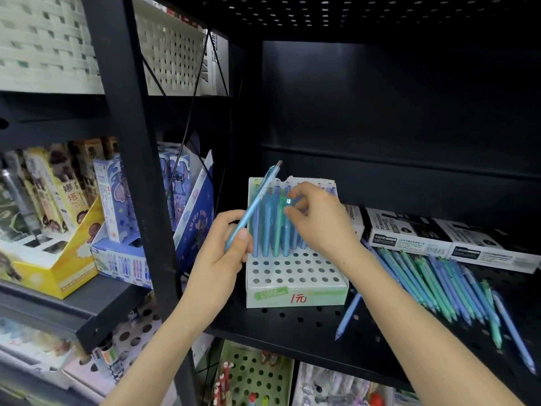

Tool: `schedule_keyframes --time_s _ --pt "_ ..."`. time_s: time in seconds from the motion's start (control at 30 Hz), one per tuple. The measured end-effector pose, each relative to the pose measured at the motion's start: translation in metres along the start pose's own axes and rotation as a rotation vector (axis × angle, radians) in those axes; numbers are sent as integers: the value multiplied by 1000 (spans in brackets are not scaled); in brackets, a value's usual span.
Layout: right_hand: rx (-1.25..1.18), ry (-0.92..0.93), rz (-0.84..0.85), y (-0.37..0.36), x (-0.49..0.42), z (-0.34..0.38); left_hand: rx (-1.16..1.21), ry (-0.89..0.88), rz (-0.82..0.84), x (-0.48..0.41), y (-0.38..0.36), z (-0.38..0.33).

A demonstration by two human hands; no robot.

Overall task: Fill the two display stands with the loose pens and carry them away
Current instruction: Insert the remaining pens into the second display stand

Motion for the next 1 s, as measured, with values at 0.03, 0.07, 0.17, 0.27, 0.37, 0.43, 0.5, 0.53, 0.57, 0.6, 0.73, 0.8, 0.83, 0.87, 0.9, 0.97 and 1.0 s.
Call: schedule_keyframes --time_s 0.03,0.07,0.17,0.27,0.37,0.43,0.5,0.53,0.57,0.6,0.73,0.8,0.83,0.87,0.9,0.97,1.0 --pt "15 -10 -4 0 0 1 9 1 -1 0 0 0" --pt "24 -8 -41 2 1 2 14 -1 0 0 -1 0" --pt "-114 32 -224 14 10 7 -19 -37 26 1 -1 0" --pt "-566 -49 -182 21 15 12 -189 -139 60 4 -5 -4" --pt "-787 -134 -132 32 17 8 -416 -286 76 7 -11 -10" --pt "-856 -180 -175 45 17 -2 -535 -355 17 6 -8 -7" --pt "-824 -200 -230 57 16 -15 -571 -302 -60 3 -2 1" --pt "-765 -196 -249 61 14 -21 -574 -250 -88 2 -1 7" --pt "-697 -180 -261 63 13 -25 -577 -201 -105 1 0 13" --pt "-624 -155 -264 64 11 -27 -585 -166 -108 1 -1 18" --pt "-431 -62 -206 53 8 -29 -610 -126 -46 0 -9 36" --pt "-406 -44 -180 45 5 -30 -606 -124 -31 -1 -11 38" --pt "-399 -39 -165 41 3 -31 -604 -125 -28 -2 -12 38" --pt "-394 -35 -145 38 2 -31 -602 -130 -22 -2 -13 38" --pt "-387 -30 -121 34 0 -31 -601 -135 -15 -2 -13 37" --pt "-361 -16 -63 27 -1 -30 -599 -146 -4 -3 -14 37" --pt "-354 -13 -38 24 -2 -30 -598 -152 -2 -3 -14 37"
Point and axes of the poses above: each hand's wrist, its own x-axis away from the middle knuckle, its own y-axis out of the back of the hand, z = x × y, the point moved 3 cm from there along -x, towards the middle knuckle, and after that the axes turned 2 degrees about -z, right-handed, at the moved point
